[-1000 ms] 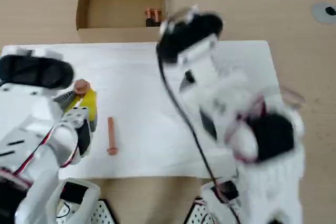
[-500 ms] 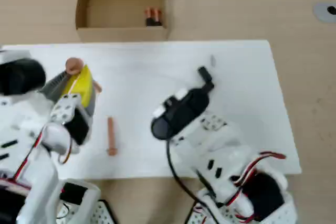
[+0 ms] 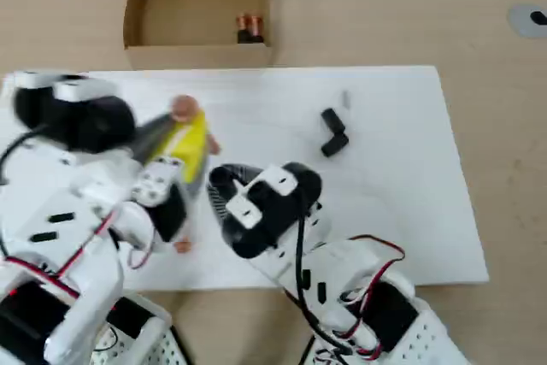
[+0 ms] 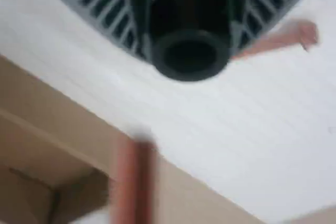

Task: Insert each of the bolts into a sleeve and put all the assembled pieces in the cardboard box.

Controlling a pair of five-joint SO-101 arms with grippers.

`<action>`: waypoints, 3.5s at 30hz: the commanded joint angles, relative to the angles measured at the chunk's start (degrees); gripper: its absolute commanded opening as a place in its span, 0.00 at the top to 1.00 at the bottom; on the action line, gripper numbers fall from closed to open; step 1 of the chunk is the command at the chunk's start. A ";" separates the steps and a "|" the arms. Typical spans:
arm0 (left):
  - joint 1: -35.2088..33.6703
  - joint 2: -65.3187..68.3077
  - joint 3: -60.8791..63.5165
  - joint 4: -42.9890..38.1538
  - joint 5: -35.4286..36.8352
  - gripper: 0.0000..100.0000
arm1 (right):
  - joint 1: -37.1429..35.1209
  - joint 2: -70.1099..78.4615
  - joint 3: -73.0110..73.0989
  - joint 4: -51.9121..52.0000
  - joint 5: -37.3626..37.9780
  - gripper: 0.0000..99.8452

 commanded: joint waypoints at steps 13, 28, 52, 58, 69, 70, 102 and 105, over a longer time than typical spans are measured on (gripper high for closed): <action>-2.55 -0.57 -3.25 -3.16 -3.25 0.99 | -0.92 -1.80 -0.22 -5.27 -0.62 0.99; 3.87 -0.04 -12.75 9.76 -3.25 1.00 | -0.84 -1.71 -0.04 -5.19 -0.53 0.99; 3.78 -0.04 -8.53 9.41 -3.43 1.00 | -0.84 -1.80 -4.18 -5.54 -0.79 0.99; 3.78 -0.04 -4.92 9.32 -3.43 0.99 | -0.84 -1.80 -4.88 -5.36 -0.79 0.99; 3.78 -0.04 3.16 2.02 -3.43 0.99 | -0.84 -1.80 -4.79 -5.45 -0.88 0.99; 3.78 -0.04 3.52 1.93 -3.43 0.99 | -0.84 -1.80 -4.79 -5.45 -0.97 0.99; -3.96 -0.48 3.25 -6.77 -2.46 0.99 | 2.15 -1.63 -3.38 -5.19 -6.86 0.99; -3.96 -0.48 3.08 -6.77 -0.44 0.99 | 2.15 -1.36 -3.38 -5.19 -6.86 0.99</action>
